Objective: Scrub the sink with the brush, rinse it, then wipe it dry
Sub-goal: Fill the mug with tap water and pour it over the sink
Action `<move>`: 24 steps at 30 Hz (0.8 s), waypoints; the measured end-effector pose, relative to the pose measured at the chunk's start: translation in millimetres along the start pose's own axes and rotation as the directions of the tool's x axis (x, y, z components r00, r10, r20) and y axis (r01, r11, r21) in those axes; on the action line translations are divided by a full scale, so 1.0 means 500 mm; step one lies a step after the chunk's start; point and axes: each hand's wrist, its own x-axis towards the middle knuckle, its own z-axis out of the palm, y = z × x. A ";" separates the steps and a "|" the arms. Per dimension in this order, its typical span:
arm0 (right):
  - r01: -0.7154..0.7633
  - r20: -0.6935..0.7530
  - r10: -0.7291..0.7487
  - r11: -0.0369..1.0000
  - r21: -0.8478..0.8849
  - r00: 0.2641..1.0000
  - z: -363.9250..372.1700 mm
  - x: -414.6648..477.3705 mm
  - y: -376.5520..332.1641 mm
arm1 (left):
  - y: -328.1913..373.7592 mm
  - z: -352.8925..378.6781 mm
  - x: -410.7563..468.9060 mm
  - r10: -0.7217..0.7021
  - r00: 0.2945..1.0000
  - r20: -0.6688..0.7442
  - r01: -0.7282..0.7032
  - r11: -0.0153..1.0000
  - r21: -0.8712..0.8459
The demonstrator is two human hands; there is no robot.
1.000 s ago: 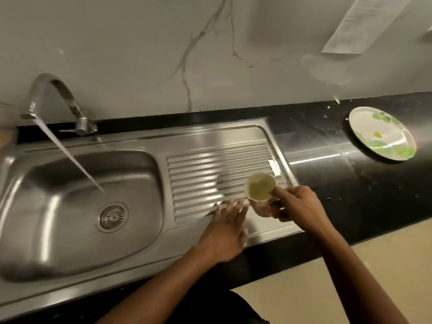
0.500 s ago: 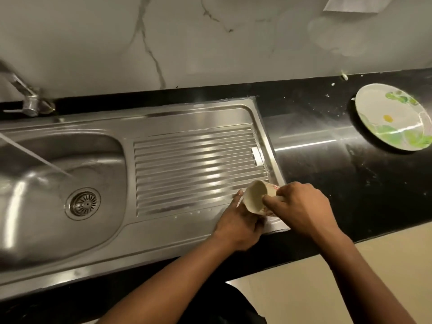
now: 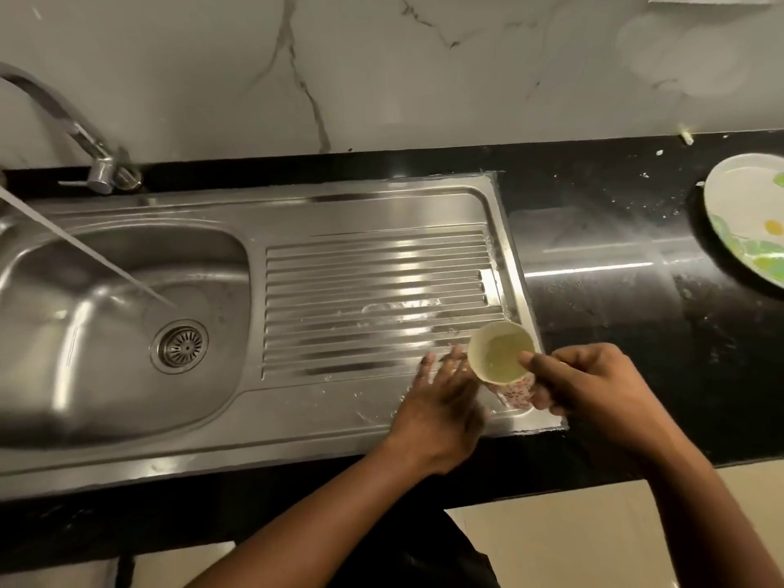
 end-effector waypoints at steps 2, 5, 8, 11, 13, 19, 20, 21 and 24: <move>0.002 -0.034 -0.006 0.992 -0.128 0.999 -0.013 -0.011 0.005 | 0.020 0.007 0.032 0.081 0.997 0.010 -0.082 0.996 0.045; -0.022 -0.095 -0.008 0.951 -0.308 0.995 -0.023 -0.018 0.009 | 0.020 0.003 0.055 0.046 0.999 -0.007 -0.045 0.998 0.048; -0.036 -0.131 -0.006 0.947 -0.319 0.991 -0.021 -0.012 0.012 | -0.017 -0.004 0.042 -0.026 0.999 -0.025 0.027 0.997 0.069; -0.015 -0.149 -0.021 0.972 -0.235 0.989 0.000 0.002 0.014 | -0.076 -0.015 -0.009 -0.156 0.986 -0.063 0.159 0.986 0.053; -0.011 -0.151 -0.013 0.988 -0.154 0.989 0.022 0.014 0.012 | -0.124 -0.022 -0.061 -0.284 0.953 -0.100 0.287 0.958 0.016; 0.031 -0.150 -0.030 1.000 0.001 0.988 0.075 0.051 0.005 | -0.265 -0.058 -0.201 -0.608 0.779 -0.154 0.619 0.785 0.033; 0.040 -0.144 -0.039 0.999 0.000 0.989 0.078 0.053 0.003 | -0.267 -0.061 -0.203 -0.621 0.769 -0.153 0.633 0.774 0.039; 0.045 -0.141 -0.045 0.999 -0.003 0.989 0.080 0.054 0.003 | -0.260 -0.062 -0.197 -0.632 0.759 -0.158 0.644 0.764 0.033; 0.046 -0.156 -0.042 0.999 0.018 0.987 0.075 0.054 0.007 | -0.193 -0.059 -0.132 -0.572 0.800 -0.180 0.578 0.816 -0.024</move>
